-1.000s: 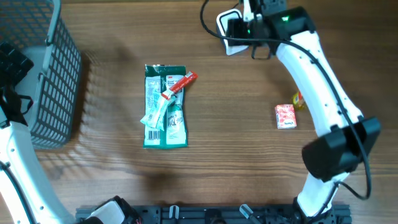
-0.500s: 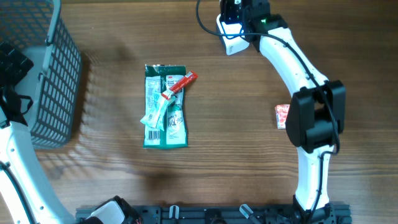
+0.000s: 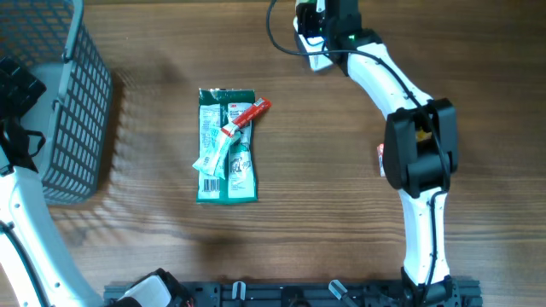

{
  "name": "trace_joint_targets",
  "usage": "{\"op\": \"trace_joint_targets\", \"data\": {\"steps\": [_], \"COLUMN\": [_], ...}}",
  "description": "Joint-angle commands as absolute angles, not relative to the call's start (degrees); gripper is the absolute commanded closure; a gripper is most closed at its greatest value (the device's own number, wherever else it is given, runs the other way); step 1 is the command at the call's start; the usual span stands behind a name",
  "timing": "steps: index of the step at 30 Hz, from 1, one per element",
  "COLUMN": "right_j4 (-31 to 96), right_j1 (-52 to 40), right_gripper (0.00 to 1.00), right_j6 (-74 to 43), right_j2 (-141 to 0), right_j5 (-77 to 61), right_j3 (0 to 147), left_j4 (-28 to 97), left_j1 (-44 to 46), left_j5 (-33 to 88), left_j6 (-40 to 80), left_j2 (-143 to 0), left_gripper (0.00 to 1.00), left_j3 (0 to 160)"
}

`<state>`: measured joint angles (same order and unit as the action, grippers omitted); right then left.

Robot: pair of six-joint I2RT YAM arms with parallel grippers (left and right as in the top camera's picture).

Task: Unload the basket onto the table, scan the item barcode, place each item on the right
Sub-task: 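Lower the jar beside the box and open the right gripper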

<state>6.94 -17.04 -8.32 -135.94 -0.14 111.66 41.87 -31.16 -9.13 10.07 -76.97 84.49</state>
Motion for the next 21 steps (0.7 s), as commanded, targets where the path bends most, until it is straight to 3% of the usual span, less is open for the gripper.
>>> {"op": "trace_joint_targets", "data": {"steps": [1, 6, 11, 16, 21], "right_j4": [4.0, 1.7, 10.5, 35.7, 62.5], "right_j1": [-17.1, -16.3, -15.4, -14.6, -14.6], "right_gripper": [0.75, 0.78, 0.78, 0.78, 0.74], "right_j6": [-9.1, -8.9, -9.0, -9.1, -10.9], "right_j2": [-137.1, -134.2, -123.6, -110.6, -107.4], "right_j5": [-1.1, -1.1, -1.3, -1.4, -2.7], "right_j3": [112.0, 112.1, 112.1, 112.1, 112.0], "left_j4": [41.7, 41.7, 41.7, 41.7, 41.7], "left_j1": [-31.4, -31.4, -31.4, -31.4, -31.4], "left_j5": [-8.8, -8.8, -8.8, -8.8, -8.8], "left_j6": [9.0, 9.0, 9.0, 9.0, 9.0], "left_j2": [-76.9, -76.9, -76.9, -76.9, -76.9], "left_gripper": [0.0, 0.0, 0.0, 0.0, 0.0], "left_j3": [84.8, 84.8, 84.8, 84.8, 84.8]}}
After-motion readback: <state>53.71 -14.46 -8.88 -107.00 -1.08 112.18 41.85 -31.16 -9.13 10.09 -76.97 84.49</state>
